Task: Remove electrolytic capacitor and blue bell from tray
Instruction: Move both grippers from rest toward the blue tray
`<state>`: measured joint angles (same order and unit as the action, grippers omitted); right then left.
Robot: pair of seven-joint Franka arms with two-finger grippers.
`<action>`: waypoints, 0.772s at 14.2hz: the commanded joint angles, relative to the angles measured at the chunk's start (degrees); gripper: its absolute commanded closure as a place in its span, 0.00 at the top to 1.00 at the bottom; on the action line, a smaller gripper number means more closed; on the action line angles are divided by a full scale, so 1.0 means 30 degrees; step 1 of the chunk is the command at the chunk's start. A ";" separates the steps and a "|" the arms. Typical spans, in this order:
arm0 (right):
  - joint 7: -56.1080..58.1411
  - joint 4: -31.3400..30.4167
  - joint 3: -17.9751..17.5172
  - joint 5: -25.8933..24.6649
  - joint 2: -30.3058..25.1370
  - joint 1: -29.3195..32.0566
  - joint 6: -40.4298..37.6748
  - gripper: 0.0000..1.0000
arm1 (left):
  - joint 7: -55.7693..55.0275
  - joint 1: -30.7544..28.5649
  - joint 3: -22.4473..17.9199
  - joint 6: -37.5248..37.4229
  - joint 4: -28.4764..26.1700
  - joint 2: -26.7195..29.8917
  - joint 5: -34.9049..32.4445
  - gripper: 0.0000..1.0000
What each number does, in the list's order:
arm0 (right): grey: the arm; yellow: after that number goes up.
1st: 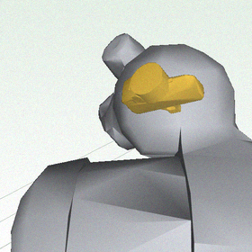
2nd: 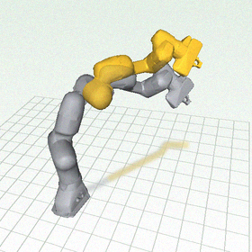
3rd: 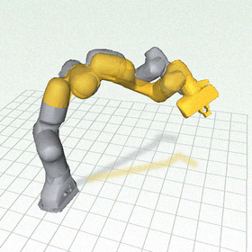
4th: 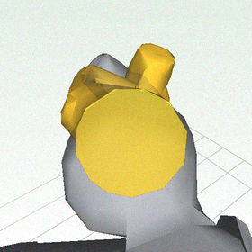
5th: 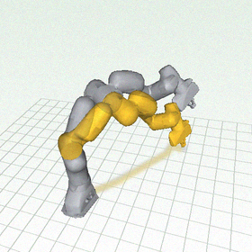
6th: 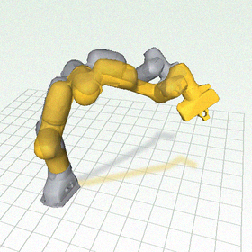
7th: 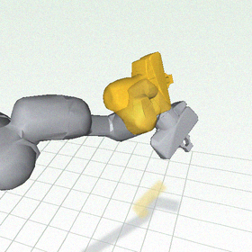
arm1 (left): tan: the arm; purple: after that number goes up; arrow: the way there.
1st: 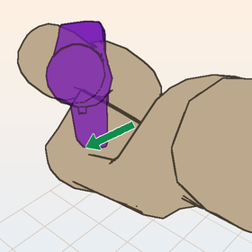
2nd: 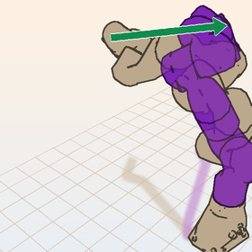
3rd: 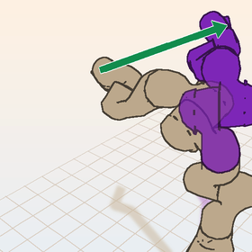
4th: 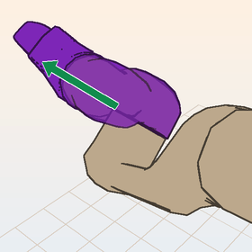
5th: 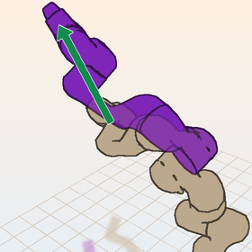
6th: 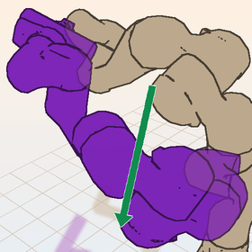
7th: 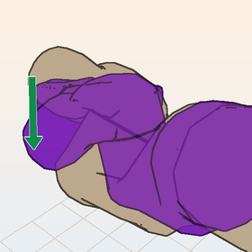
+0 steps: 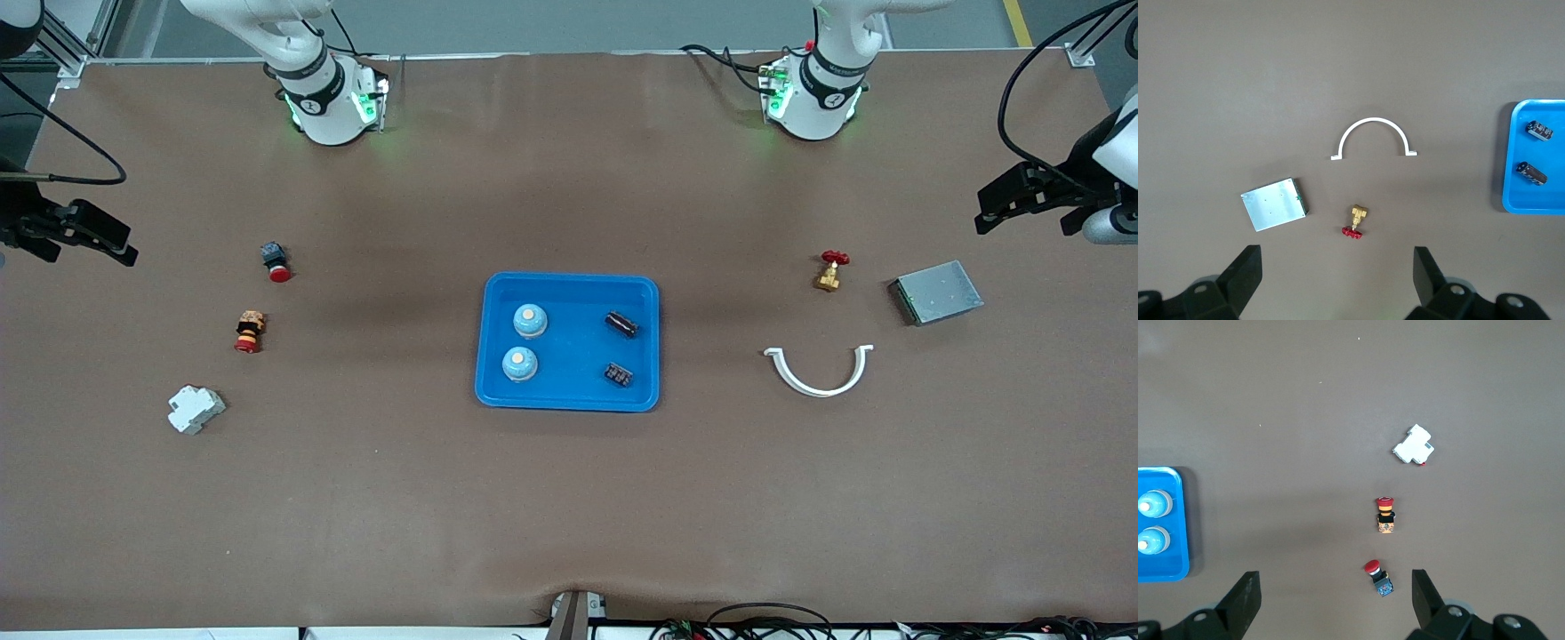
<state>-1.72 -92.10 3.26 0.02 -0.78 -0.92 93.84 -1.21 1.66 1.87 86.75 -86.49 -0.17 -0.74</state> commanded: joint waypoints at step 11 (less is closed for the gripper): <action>-0.0071 0.0231 0.0086 -0.0124 0.0171 -0.0482 -0.0226 1.00 | 0.0112 0.0354 0.0168 0.0088 0.0267 -0.0734 -0.1132 1.00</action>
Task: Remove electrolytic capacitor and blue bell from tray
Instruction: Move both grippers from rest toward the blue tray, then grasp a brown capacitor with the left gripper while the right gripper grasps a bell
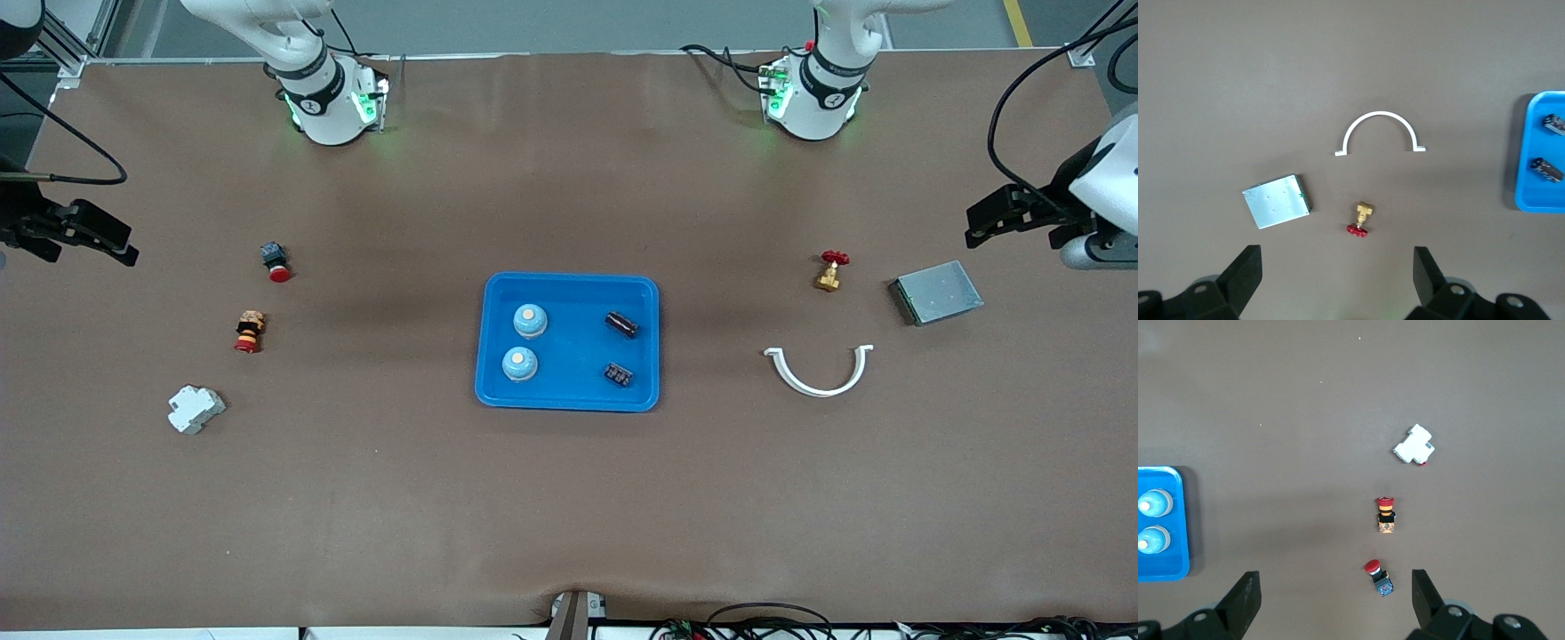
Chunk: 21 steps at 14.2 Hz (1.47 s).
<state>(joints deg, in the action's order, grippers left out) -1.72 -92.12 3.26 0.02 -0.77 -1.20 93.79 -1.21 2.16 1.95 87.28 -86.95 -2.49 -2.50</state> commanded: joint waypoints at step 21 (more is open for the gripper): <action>-1.0994 -0.0959 0.0057 0.1865 0.2979 -0.7683 0.1510 1.00 | -0.5505 0.1533 0.0667 0.2541 0.0361 -0.5728 0.2678 1.00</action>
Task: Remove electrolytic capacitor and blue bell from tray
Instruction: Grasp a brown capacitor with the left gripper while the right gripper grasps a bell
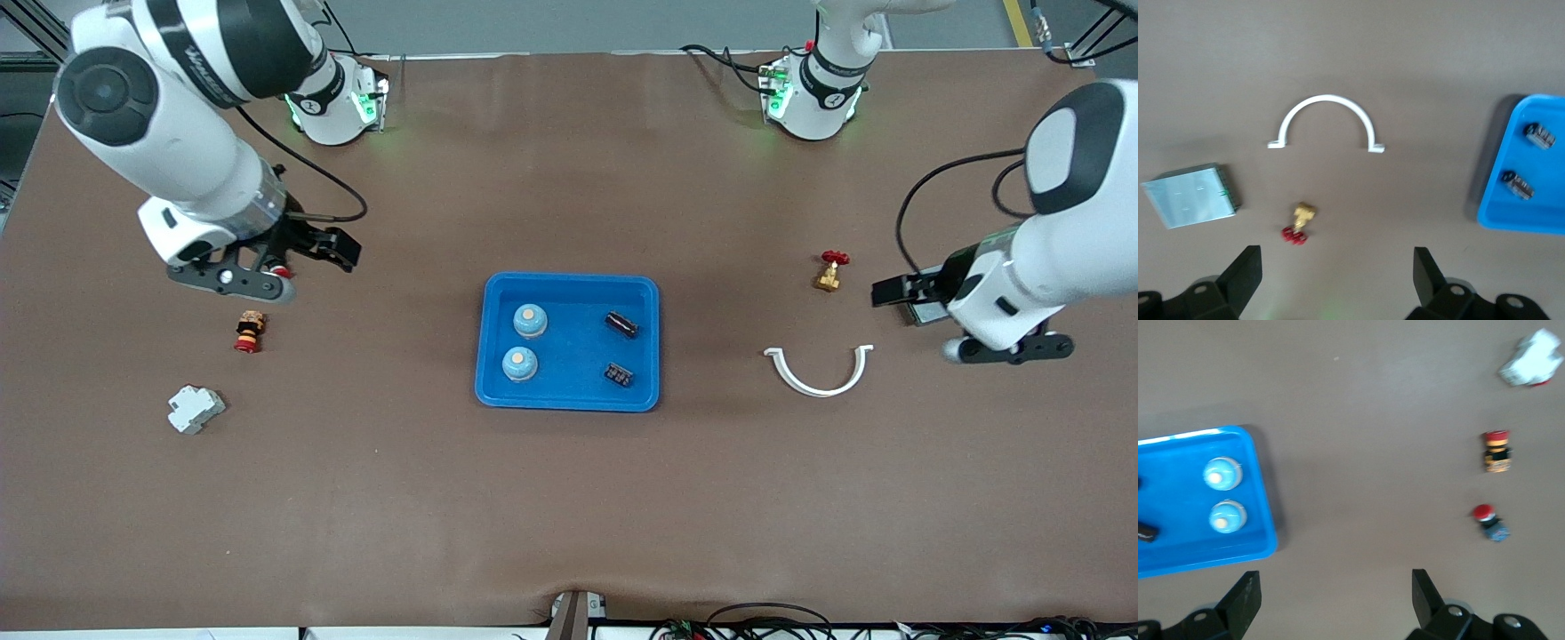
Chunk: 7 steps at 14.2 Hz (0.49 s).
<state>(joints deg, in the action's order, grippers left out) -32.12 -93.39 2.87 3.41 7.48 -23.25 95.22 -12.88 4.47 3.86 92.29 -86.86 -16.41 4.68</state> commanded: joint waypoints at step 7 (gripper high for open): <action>-0.3262 -0.2826 0.0184 0.0768 0.2101 -0.2558 0.6661 1.00 | -1.0809 0.5065 0.0031 0.6703 0.0360 -0.5513 0.0170 1.00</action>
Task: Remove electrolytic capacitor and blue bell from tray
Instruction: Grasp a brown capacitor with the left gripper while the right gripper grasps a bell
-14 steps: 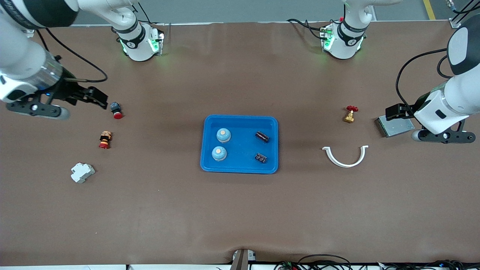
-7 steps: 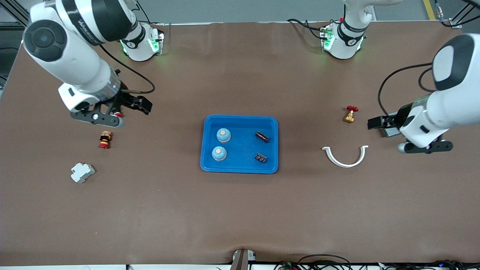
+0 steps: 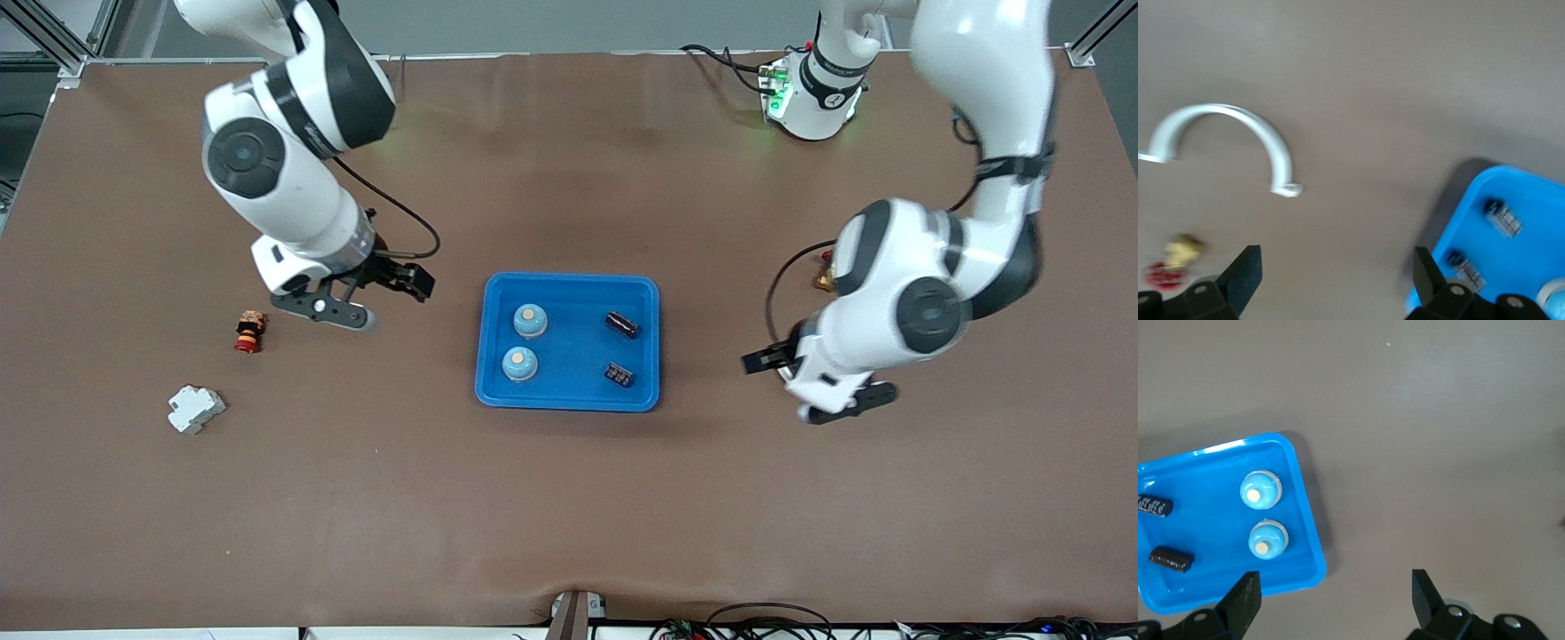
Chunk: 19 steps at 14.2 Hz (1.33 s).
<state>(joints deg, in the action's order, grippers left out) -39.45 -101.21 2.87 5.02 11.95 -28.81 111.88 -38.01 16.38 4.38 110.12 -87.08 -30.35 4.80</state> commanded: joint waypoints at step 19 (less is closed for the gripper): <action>0.3863 0.0308 0.0127 0.1136 0.7352 -0.3842 0.8259 1.00 | -1.7504 0.6082 -0.0172 0.4661 -0.0678 -0.4327 0.0041 0.74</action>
<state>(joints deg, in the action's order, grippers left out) -28.98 -102.02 3.19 6.30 31.57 -39.71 135.29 -88.19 33.35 4.40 123.90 -87.99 -43.40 4.80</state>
